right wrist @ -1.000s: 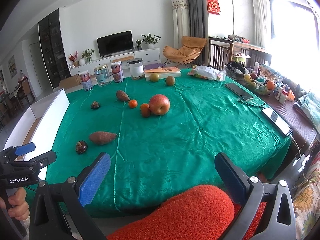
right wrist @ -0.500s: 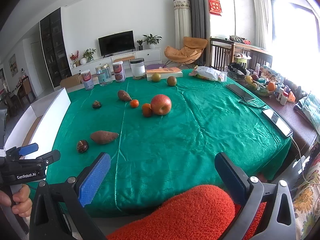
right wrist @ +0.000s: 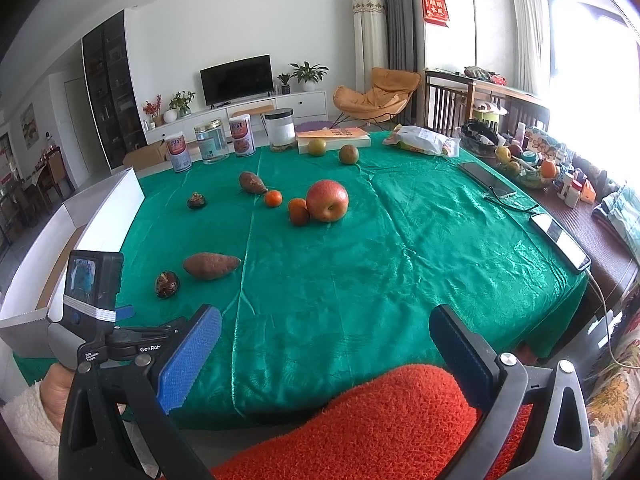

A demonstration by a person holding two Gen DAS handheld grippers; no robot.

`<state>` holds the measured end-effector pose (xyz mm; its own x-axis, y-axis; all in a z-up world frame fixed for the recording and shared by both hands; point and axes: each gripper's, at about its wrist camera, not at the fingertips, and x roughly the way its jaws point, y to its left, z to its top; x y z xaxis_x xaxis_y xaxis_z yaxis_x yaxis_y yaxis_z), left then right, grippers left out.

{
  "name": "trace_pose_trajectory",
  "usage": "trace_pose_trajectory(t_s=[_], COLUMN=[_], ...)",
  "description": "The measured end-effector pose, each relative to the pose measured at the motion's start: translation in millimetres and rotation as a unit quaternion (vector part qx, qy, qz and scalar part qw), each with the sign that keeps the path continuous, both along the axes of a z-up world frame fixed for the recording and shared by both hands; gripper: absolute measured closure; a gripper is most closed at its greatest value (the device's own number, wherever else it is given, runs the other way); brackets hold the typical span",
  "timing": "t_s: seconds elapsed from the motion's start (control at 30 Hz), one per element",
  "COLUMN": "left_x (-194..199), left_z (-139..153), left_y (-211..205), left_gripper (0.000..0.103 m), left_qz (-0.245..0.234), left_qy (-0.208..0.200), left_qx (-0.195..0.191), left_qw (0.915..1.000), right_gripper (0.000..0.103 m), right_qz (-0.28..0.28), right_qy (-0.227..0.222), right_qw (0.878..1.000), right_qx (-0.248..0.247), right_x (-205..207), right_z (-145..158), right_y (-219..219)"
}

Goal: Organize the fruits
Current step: 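Grasp the dark brown round fruit with the left tool while the right tool grasps the sweet potato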

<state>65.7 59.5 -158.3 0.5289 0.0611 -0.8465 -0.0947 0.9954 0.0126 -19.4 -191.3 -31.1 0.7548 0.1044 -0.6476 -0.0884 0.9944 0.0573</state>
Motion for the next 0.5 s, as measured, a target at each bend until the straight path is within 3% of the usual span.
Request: trace_pose_trajectory(t_s=[0.1, 0.17, 0.27, 0.4, 0.5], left_x=[-0.5, 1.1, 6.8, 22.5, 33.5], left_z=[-1.6, -1.9, 0.7, 6.9, 7.0], left_y=[5.0, 7.5, 12.5, 21.8, 16.5], left_gripper=[0.000, 0.000, 0.001, 0.002, 0.003], left_qz=[0.005, -0.019, -0.025, -0.039, -0.058], left_qy=[-0.013, -0.018, 0.008, 0.005, -0.002], left_qx=[0.000, -0.002, -0.007, -0.060, -0.065], left_qw=[0.9999, 0.9997, 0.9996, 0.9974, 0.9962], right_gripper=[0.000, 0.000, 0.000, 0.000, 0.000], right_qz=[0.002, 0.002, 0.003, 0.005, 0.004], right_qy=[0.002, 0.002, 0.007, 0.008, 0.005], right_qw=[1.000, 1.000, 1.000, 1.000, 1.000], right_qx=[0.001, 0.004, 0.010, 0.014, 0.015], right_x=[0.9, 2.0, 3.9, 3.6, 2.2], right_z=[-1.7, -2.4, -4.9, -5.7, -4.5], right_y=[0.3, -1.0, -2.6, -3.0, -4.0])
